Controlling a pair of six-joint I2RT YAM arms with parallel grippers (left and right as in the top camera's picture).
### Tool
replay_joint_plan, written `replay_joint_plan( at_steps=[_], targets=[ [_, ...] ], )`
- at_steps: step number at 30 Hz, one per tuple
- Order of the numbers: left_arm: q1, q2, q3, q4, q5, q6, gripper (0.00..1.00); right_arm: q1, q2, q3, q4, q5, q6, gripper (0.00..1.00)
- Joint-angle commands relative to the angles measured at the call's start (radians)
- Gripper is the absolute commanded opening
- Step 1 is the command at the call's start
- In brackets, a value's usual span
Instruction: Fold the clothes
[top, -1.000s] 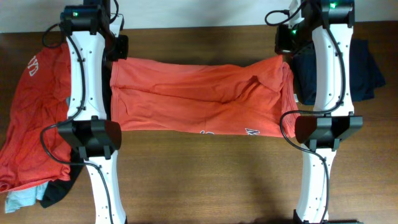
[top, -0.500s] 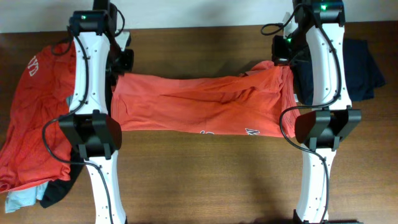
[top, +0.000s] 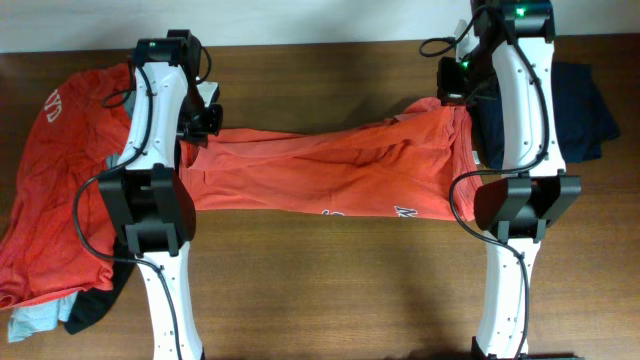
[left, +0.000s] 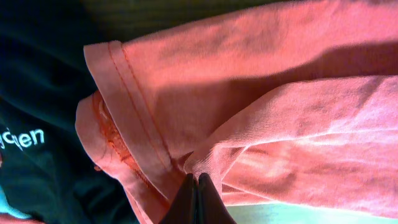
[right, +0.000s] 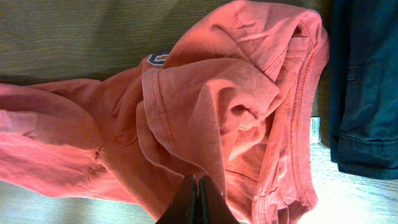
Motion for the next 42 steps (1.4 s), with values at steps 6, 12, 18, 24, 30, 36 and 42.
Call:
replay_joint_plan(
  at_steps=[6,12,18,24,30,36,42],
  targets=[
    [-0.002,-0.033,-0.005,0.014,0.014,0.019,0.00,0.006,-0.110,-0.002,-0.006,0.055,0.015,0.04],
    [-0.002,-0.033,-0.005,0.019,0.014,0.020,0.01,0.035,-0.167,-0.010,-0.006,0.097,0.021,0.04],
    [-0.002,-0.033,-0.005,0.023,0.014,0.020,0.00,0.043,-0.250,-0.173,-0.006,0.130,0.016,0.04],
    [-0.002,-0.033,-0.005,0.034,0.014,0.020,0.01,0.043,-0.286,-0.346,-0.005,0.187,0.008,0.04],
    [-0.002,-0.033,-0.005,0.038,0.014,0.020,0.01,0.045,-0.286,-0.540,0.115,0.155,-0.006,0.04],
    [-0.002,-0.033,-0.005,0.046,0.014,0.020,0.01,0.045,-0.286,-0.767,0.326,0.122,-0.007,0.04],
    [-0.002,-0.033,-0.005,0.052,0.015,0.020,0.01,0.036,-0.286,-0.898,0.392,0.123,-0.010,0.04]
  ],
)
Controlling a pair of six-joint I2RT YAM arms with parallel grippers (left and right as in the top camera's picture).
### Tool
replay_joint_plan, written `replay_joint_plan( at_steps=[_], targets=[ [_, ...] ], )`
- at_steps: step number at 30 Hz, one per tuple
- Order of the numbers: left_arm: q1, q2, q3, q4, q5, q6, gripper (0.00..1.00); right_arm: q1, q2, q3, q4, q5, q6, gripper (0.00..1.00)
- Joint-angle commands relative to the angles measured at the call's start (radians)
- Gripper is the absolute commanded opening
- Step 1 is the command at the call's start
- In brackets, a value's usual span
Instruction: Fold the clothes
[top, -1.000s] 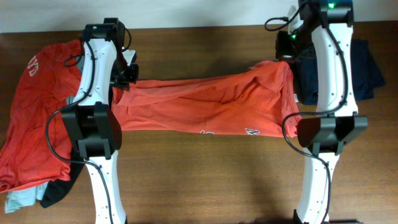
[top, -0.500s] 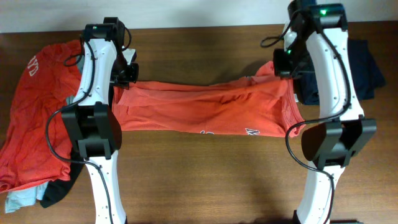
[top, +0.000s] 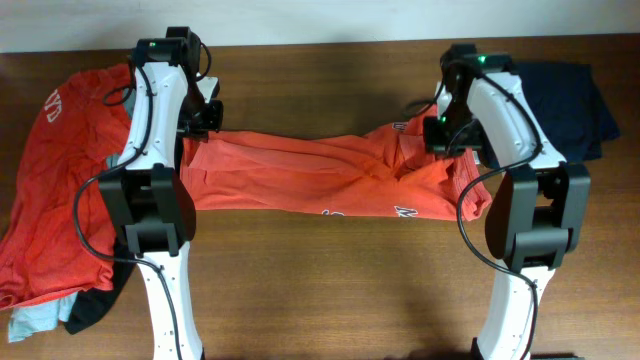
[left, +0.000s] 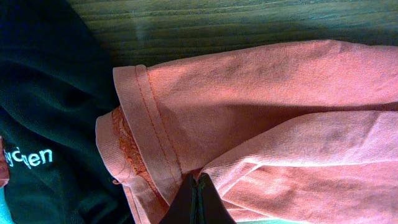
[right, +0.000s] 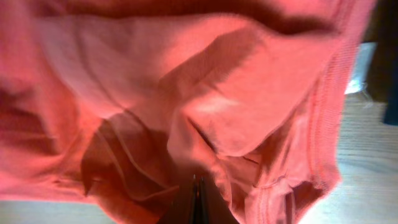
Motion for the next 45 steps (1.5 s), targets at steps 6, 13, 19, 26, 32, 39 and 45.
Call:
replay_joint_plan(
  at_steps=[6,13,19,26,32,39,45],
  targets=[
    [-0.002,-0.033,-0.004,0.008,0.011,0.019,0.01,-0.034,-0.026,-0.115,0.044,-0.010,-0.010,0.04],
    [-0.002,-0.033,-0.004,0.011,0.011,0.019,0.01,-0.038,-0.031,-0.083,0.047,-0.031,-0.034,0.32],
    [-0.001,-0.034,0.015,0.001,0.012,0.019,0.30,-0.041,-0.042,0.118,-0.035,-0.078,-0.037,0.48],
    [-0.002,-0.034,0.169,-0.165,0.037,0.019,0.53,-0.041,-0.042,0.364,-0.161,-0.079,-0.060,0.58],
    [-0.002,-0.032,0.146,-0.203,0.091,0.019,0.57,-0.041,-0.042,0.409,-0.178,-0.079,-0.063,0.60],
    [0.021,-0.032,0.068,-0.178,0.090,-0.011,0.54,-0.041,-0.041,0.407,-0.171,-0.098,-0.090,0.60],
    [0.076,-0.032,0.040,-0.177,0.090,-0.018,0.52,-0.041,-0.040,0.407,-0.159,-0.128,-0.117,0.60]
  ],
)
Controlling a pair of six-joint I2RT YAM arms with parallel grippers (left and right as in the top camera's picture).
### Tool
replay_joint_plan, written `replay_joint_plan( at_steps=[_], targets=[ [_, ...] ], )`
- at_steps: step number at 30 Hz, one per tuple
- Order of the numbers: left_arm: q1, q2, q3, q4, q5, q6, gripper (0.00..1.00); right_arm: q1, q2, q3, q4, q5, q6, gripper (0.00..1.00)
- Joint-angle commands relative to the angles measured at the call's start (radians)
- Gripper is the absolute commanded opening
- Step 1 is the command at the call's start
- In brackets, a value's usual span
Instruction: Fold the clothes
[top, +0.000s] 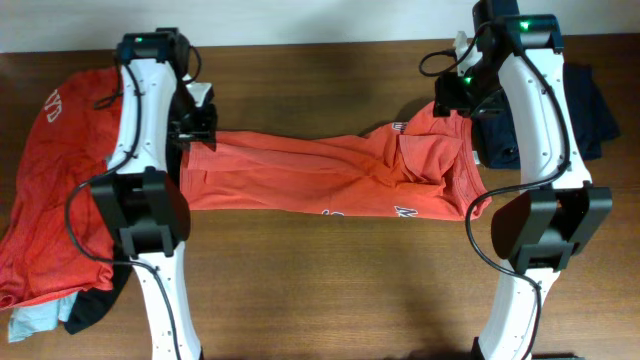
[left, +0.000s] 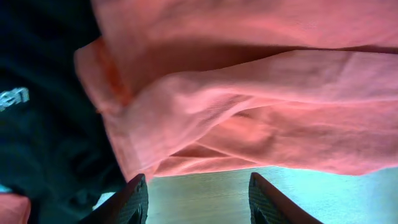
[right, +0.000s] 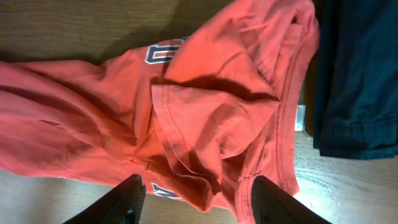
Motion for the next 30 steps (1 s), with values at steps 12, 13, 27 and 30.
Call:
replay_joint_plan(
  at_steps=[12,13,27,30],
  targets=[
    [0.085,-0.024,-0.204,0.077,0.013,0.013,0.52,-0.004,-0.028,0.016,0.017,-0.064,-0.055,0.61],
    [0.084,-0.024,-0.222,0.084,0.013,0.013,0.52,-0.004,-0.028,0.016,0.017,-0.065,-0.063,0.61],
    [0.083,-0.024,-0.352,0.203,0.092,0.020,0.36,-0.004,-0.028,0.016,0.019,-0.064,-0.069,0.62],
    [0.083,-0.024,-0.351,0.203,0.100,0.020,0.05,-0.004,-0.028,0.016,0.019,-0.064,-0.069,0.64]
  ],
)
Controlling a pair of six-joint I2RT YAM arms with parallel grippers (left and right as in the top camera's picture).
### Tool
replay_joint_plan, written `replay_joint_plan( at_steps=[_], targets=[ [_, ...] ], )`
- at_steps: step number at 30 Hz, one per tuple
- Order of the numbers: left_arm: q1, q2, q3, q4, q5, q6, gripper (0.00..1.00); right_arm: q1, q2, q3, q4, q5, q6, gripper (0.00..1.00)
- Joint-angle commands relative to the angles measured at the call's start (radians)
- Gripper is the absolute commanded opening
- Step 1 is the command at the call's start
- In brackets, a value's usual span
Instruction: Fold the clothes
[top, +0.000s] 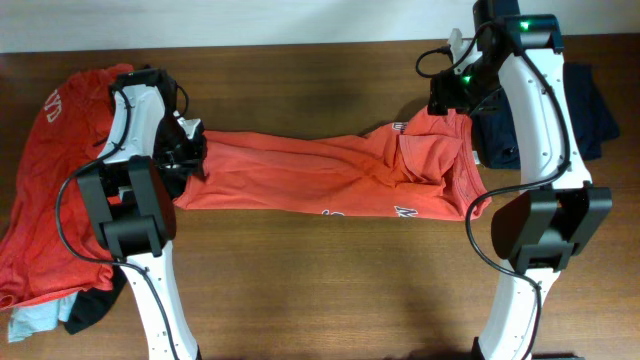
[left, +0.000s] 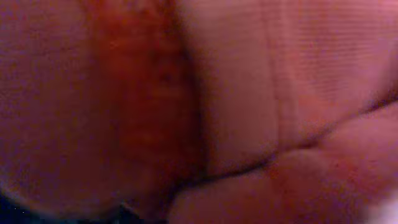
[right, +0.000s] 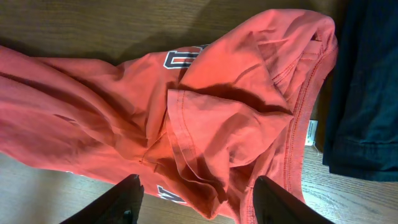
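Note:
An orange shirt (top: 320, 172) lies stretched in a long band across the table, its right end bunched with a folded sleeve (right: 217, 124). My left gripper (top: 187, 158) is down on the shirt's left end. Blurred orange cloth (left: 249, 93) fills the left wrist view and hides the fingers. My right gripper (right: 200, 205) hangs open above the bunched right end, nothing between its fingers; overhead it is at the shirt's far right corner (top: 448, 97).
A heap of red clothes (top: 50, 190) with black (top: 90, 308) and pale blue (top: 30, 322) pieces lies at the left. A dark navy garment (top: 592, 110) lies at the right, its edge beside the shirt (right: 367, 93). Bare wood (top: 320, 290) lies in front.
My left gripper, open over the shirt's upper left corner before, has come nearer and lower onto the left end; cloth now fills its view. The right gripper stays open, hardly moved.
Both grippers were shut on the shirt's ends with it stretched between them. Then the right one stood further in, bunching the right end. Later both were open and the shirt lay on the table. Now the left gripper is pressed close to the left end.

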Motion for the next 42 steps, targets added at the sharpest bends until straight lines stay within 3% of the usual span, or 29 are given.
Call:
replay_joint_plan(
  at_steps=[1,11,26,42],
  targets=[
    [0.001,-0.023,-0.008,0.002,0.045,0.008,0.01,-0.004,-0.028,0.016,0.000,-0.013,-0.011,0.65],
    [0.003,-0.046,0.062,-0.021,0.058,0.008,0.01,-0.002,-0.028,0.016,-0.036,-0.035,-0.011,0.66],
    [0.114,-0.285,0.063,-0.008,0.058,0.008,0.01,-0.002,-0.028,0.016,-0.094,-0.103,-0.010,0.65],
    [0.224,-0.309,0.064,-0.004,0.117,0.031,0.01,-0.002,-0.028,0.016,-0.127,-0.117,-0.010,0.65]
  ],
)
